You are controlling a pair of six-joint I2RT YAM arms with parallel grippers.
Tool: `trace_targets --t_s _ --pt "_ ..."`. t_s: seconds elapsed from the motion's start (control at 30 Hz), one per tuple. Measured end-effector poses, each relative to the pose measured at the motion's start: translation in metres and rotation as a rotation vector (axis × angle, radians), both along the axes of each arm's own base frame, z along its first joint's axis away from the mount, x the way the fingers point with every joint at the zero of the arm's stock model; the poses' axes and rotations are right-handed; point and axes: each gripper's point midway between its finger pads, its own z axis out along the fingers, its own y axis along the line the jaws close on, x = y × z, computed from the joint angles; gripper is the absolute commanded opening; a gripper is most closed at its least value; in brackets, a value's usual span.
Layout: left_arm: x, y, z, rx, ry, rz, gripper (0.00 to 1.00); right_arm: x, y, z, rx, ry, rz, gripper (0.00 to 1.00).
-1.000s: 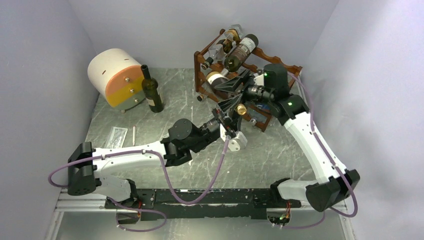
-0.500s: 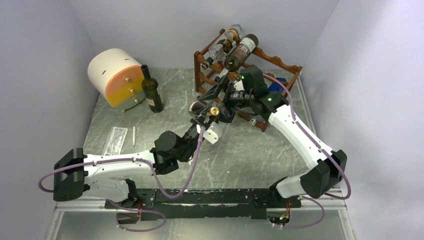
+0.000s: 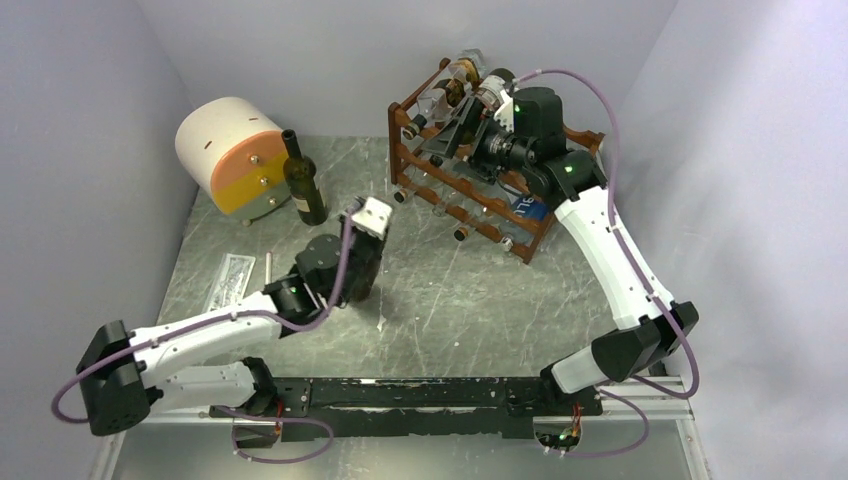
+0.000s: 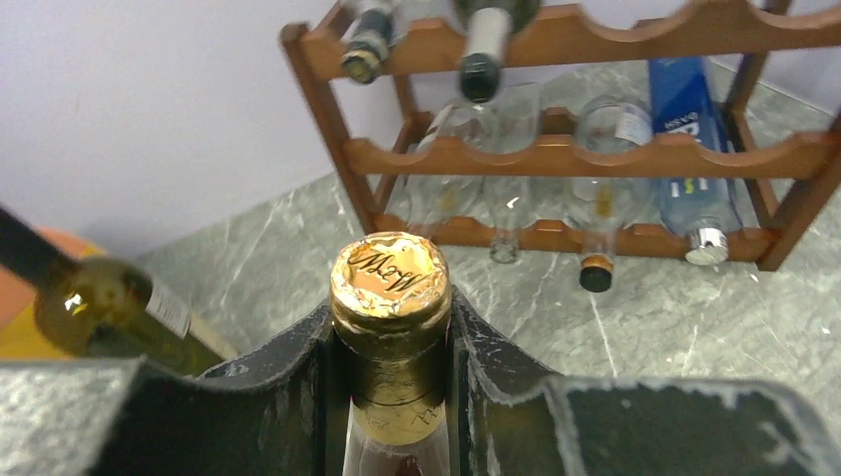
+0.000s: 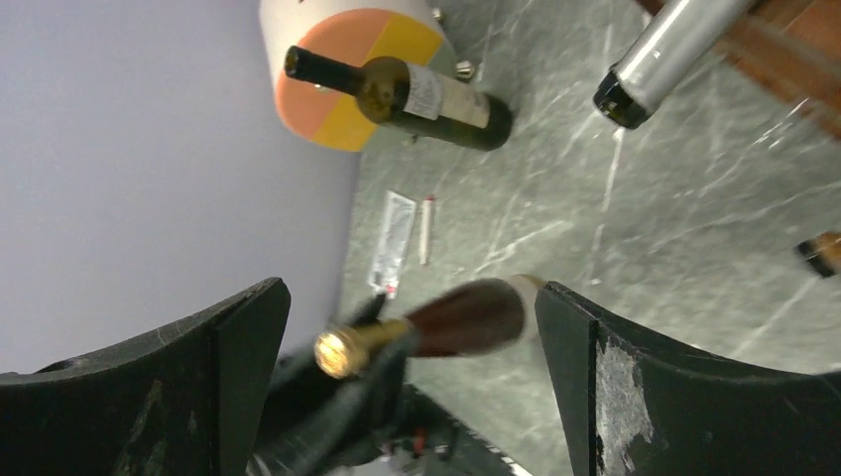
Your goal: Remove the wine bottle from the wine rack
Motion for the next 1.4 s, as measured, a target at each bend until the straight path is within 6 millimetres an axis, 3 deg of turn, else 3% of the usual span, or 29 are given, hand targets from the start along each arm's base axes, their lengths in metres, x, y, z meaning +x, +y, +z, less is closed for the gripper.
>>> trace_targets --t_s 0.17,0.37,0.47,0.67,0.83,1.03,1.4 --pt "0.023 0.044 0.002 -0.074 0.096 0.085 0.07 -0.009 -0.018 0.007 -0.128 -0.183 0.044 1.00" --pt "0.055 0.095 0.005 -0.087 0.169 0.186 0.07 -0.044 -0.054 0.049 -0.198 -0.434 0.004 1.00" --pt "0.073 0.129 0.015 -0.126 0.187 0.248 0.07 -0.055 -0.069 0.057 -0.233 -0.509 -0.028 1.00" --pt "0.104 0.213 0.037 -0.256 0.164 0.395 0.07 -0.050 -0.081 0.027 -0.325 -0.489 -0.053 1.00" --pt "0.122 0.270 0.029 -0.336 0.175 0.484 0.07 -0.047 -0.084 0.002 -0.380 -0.441 -0.042 1.00" --pt "0.140 0.289 0.012 -0.405 0.206 0.446 0.07 -0.047 -0.085 0.003 -0.395 -0.458 -0.037 1.00" --pt "0.145 0.269 0.002 -0.284 0.179 0.293 0.07 -0.050 -0.083 -0.013 -0.402 -0.432 -0.013 1.00"
